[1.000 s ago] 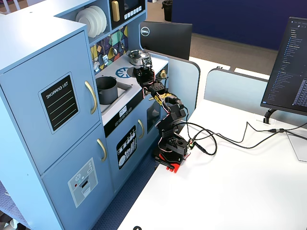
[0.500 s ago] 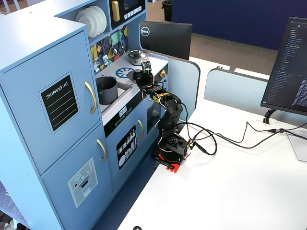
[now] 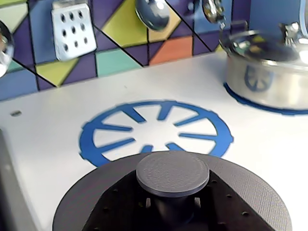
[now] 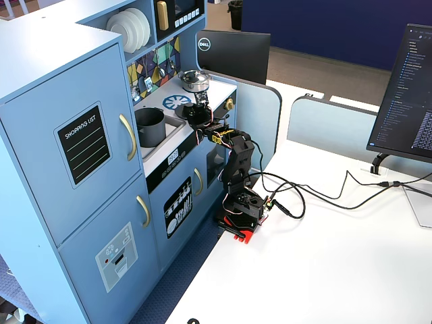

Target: Take off the lid from the gray recipient and place it on the counter

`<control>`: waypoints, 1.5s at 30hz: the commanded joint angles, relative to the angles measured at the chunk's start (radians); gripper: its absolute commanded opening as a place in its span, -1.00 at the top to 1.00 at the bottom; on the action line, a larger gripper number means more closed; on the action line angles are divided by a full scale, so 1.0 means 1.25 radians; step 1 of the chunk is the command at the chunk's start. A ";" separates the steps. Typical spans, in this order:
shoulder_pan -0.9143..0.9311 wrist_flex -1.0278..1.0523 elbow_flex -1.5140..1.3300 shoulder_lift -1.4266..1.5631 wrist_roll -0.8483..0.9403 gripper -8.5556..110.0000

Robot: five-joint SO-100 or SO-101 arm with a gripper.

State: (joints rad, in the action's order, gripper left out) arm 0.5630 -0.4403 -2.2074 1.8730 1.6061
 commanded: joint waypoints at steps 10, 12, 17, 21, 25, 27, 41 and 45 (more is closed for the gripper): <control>0.006 -0.038 0.038 -0.036 0.022 0.86; 0.007 -0.038 0.032 -0.038 0.026 0.86; 0.004 -0.048 0.004 -0.027 0.032 0.82; 0.009 -0.059 -0.027 -0.009 0.015 0.48; 0.015 -0.077 -0.065 0.007 -0.006 0.20; 0.018 -0.097 -0.080 0.010 -0.015 0.10; 0.054 -0.120 -0.070 0.022 -0.007 0.09; 0.067 -0.123 -0.069 0.025 0.000 0.10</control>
State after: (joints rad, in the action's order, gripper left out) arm 0.6259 -0.5783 -2.3056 1.8791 1.5969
